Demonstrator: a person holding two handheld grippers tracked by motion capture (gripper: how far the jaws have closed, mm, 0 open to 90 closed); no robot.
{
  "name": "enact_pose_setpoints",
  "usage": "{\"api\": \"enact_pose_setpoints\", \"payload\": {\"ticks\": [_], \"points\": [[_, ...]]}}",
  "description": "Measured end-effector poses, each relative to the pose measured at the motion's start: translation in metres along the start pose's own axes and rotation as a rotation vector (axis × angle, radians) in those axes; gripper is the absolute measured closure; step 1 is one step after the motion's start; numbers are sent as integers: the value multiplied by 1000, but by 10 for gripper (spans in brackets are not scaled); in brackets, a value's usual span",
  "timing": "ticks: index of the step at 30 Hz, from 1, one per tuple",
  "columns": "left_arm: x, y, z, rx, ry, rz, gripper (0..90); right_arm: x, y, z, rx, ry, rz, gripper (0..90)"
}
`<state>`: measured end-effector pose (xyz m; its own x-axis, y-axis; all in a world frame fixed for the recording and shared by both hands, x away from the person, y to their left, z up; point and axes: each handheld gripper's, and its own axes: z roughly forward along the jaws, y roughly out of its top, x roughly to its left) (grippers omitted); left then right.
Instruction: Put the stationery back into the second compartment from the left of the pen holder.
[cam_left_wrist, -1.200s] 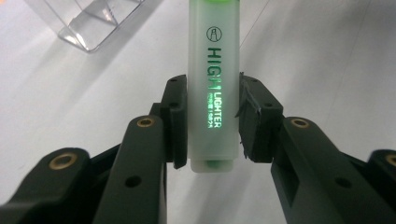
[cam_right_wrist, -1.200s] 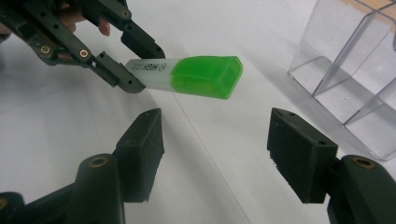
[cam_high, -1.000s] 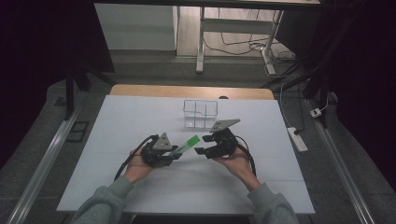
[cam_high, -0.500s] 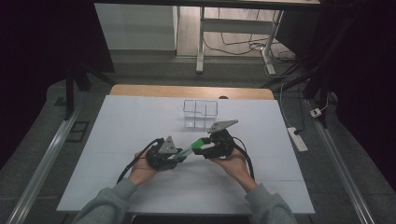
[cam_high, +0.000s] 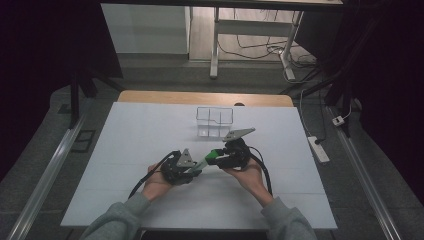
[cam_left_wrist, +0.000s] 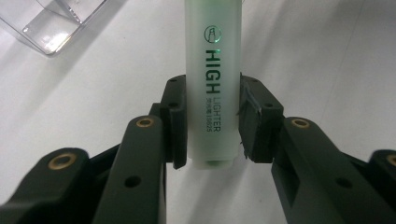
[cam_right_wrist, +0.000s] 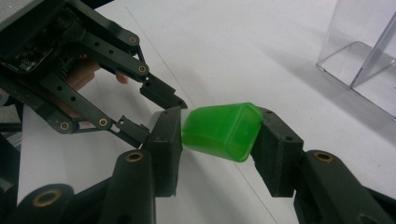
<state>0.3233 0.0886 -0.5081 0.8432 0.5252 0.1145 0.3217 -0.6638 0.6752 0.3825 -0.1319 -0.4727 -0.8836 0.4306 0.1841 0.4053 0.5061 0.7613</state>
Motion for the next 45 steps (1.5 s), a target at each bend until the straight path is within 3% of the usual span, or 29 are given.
{"api": "enact_pose_setpoints", "payload": {"ticks": [11, 18, 22, 26, 32, 37, 45], "points": [[-5, 4, 7, 31, 35, 1, 649, -2, -2, 4, -5, -21, 52, 546], [-3, 4, 8, 21, 35, -8, 649, -5, -1, 2, -43, 57, 109, 641], [-2, 3, 10, 11, 27, -6, 649, -2, 0, 2, -70, 101, 98, 687], [-2, 3, 9, -11, 27, -9, 645, 2, 2, 0, -89, 105, 60, 695], [3, 2, 5, -28, 14, -35, 589, 6, 3, -3, -100, 87, 13, 704], [7, -3, -1, -50, 7, -77, 509, 5, 4, -10, -130, 77, 9, 709], [18, -26, -24, -65, 16, -137, 425, 0, 4, -23, -176, 48, 7, 738]]}}
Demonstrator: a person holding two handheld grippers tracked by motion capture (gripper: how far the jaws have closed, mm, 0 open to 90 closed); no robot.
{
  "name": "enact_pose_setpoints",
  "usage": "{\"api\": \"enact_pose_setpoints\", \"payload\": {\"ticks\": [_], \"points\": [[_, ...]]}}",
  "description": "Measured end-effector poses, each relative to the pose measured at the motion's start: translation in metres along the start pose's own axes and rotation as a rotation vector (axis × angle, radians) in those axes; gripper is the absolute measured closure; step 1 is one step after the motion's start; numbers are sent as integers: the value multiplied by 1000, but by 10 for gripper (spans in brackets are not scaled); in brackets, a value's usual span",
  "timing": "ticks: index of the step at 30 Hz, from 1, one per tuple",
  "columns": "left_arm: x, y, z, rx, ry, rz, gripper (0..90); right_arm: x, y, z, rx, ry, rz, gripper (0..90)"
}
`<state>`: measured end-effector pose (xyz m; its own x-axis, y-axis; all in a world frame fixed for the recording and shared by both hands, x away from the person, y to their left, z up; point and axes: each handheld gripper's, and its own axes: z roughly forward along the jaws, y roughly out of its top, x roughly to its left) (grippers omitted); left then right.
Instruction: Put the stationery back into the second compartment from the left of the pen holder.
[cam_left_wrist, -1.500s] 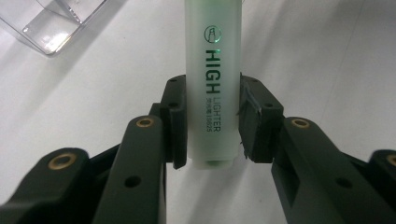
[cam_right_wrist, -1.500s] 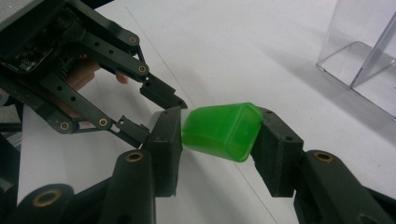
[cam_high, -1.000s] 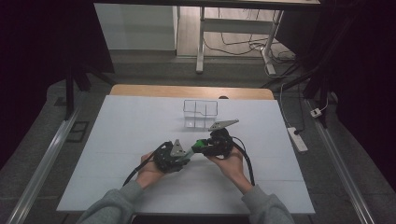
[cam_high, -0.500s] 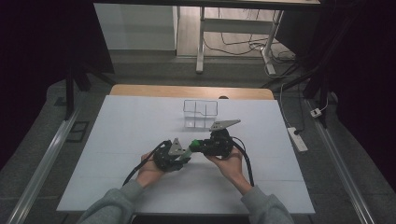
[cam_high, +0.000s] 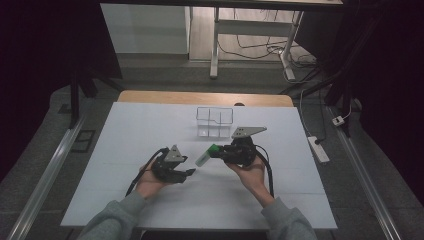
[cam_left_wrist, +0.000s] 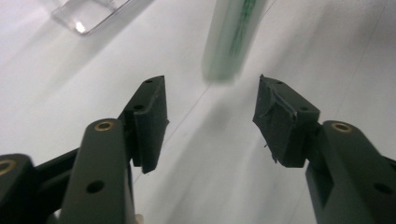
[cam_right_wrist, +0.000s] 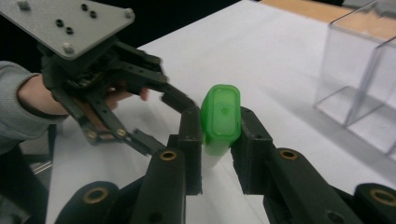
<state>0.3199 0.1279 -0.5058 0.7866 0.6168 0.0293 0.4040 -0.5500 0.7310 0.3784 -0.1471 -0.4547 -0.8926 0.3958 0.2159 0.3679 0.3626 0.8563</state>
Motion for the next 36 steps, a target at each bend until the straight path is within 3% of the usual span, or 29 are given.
{"api": "enact_pose_setpoints", "payload": {"ticks": [17, 23, 36], "points": [[29, -60, -62, -34, 76, -144, 395, -7, 11, -19, -63, -60, -6, 739], [35, -74, -70, -45, 89, -182, 391, -11, 24, -27, -105, -82, -9, 739], [38, -78, -68, -34, 85, -185, 379, -23, 52, -38, -150, -148, -10, 739]]}}
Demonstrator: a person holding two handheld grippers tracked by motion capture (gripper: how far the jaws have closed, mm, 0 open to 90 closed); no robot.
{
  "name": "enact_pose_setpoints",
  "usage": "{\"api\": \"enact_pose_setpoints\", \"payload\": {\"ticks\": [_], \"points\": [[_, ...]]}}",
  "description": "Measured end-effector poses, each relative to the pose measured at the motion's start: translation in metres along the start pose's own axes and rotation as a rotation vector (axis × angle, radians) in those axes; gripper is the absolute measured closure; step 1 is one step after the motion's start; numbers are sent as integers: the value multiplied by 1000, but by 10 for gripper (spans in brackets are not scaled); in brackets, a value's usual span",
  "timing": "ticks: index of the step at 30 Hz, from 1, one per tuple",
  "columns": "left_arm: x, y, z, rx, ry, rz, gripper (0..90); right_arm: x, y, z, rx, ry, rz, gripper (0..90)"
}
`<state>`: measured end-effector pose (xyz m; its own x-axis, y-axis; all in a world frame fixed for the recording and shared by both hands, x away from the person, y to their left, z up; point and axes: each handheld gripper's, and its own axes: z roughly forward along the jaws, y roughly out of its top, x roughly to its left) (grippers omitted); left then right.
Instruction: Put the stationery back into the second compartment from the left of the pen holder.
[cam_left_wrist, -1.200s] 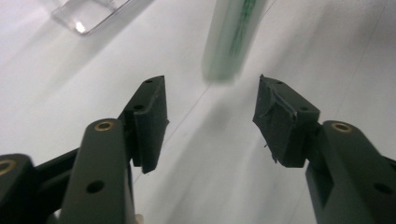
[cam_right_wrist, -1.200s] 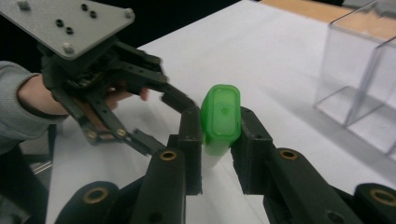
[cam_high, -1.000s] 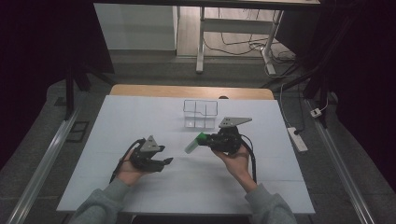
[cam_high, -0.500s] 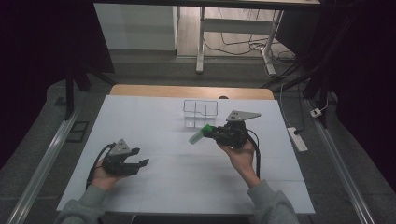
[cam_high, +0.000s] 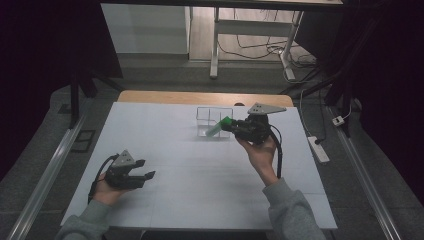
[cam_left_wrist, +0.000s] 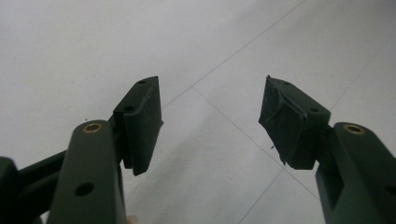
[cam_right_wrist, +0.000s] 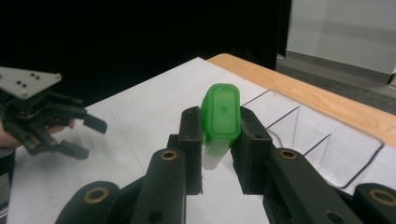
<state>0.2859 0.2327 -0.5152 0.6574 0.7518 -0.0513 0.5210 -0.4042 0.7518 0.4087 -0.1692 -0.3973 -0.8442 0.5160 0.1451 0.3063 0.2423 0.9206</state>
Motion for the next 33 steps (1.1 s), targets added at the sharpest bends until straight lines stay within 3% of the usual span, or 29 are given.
{"api": "enact_pose_setpoints", "payload": {"ticks": [18, 33], "points": [[3, -1, 2, 13, -3, -3, 374, -35, 19, 15, -8, -117, 34, 739], [3, -1, 5, 26, -4, 6, 368, -52, 20, 33, -2, -167, 40, 739]]}}
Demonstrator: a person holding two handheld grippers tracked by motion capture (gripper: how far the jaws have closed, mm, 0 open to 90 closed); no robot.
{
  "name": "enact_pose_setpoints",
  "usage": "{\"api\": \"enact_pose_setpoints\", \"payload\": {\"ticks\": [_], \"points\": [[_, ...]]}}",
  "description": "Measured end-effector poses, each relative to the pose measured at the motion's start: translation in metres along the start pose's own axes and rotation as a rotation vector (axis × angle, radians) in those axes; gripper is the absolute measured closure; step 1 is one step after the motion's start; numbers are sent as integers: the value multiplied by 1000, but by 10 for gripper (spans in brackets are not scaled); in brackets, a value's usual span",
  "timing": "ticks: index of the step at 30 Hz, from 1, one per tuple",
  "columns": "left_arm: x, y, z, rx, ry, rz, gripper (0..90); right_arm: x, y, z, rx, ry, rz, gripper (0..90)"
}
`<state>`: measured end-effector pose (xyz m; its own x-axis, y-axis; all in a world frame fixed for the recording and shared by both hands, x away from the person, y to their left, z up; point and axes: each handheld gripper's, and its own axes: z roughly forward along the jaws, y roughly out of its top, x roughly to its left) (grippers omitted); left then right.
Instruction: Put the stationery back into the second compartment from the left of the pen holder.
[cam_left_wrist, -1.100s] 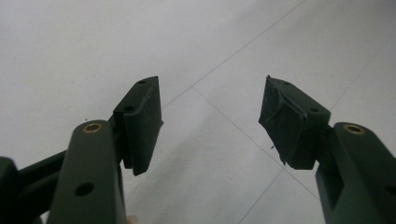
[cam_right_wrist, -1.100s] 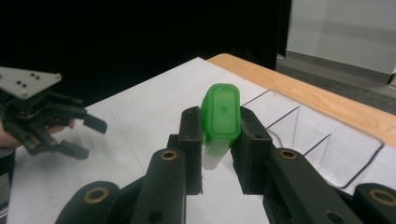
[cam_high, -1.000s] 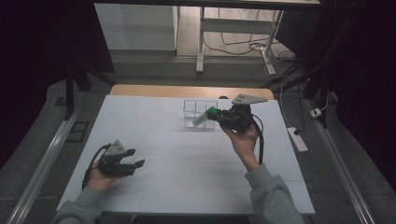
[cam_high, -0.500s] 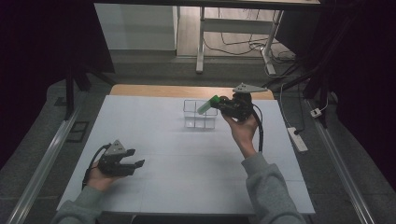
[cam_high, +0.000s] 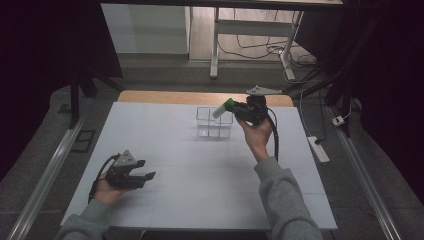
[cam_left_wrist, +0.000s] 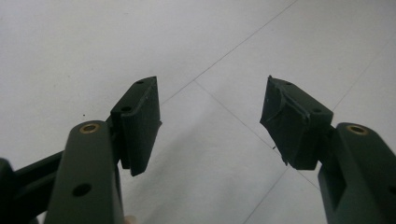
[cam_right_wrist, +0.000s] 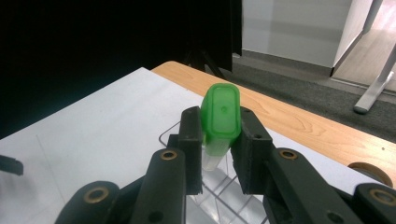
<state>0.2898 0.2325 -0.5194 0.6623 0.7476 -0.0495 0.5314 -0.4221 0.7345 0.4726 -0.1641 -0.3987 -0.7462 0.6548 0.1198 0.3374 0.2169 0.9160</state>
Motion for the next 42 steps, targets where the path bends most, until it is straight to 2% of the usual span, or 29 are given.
{"api": "enact_pose_setpoints", "payload": {"ticks": [7, 12, 20, 22, 24, 28, 31, 42], "points": [[0, 0, 0, 1, 1, 0, 368, -6, -2, 13, 28, -28, 7, 738], [0, 0, 1, 4, -3, 2, 367, -8, -7, 21, 55, -25, 15, 737], [-1, 1, 1, 9, -3, 9, 362, -6, -8, 24, 58, -20, 10, 733], [-1, 1, 1, 7, 2, 9, 362, -7, -9, 25, 70, -22, 11, 684], [-1, 1, 1, 1, 4, 4, 362, -7, -10, 25, 70, -35, 28, 556], [-1, 2, 3, 1, 9, 5, 362, -7, -12, 21, 77, -44, 31, 489], [-1, 2, 3, 7, 7, 12, 362, -6, -15, 16, 81, -61, 14, 473], [0, 1, 3, 12, 3, 5, 360, -2, -35, 2, 142, -49, -11, 431]]}}
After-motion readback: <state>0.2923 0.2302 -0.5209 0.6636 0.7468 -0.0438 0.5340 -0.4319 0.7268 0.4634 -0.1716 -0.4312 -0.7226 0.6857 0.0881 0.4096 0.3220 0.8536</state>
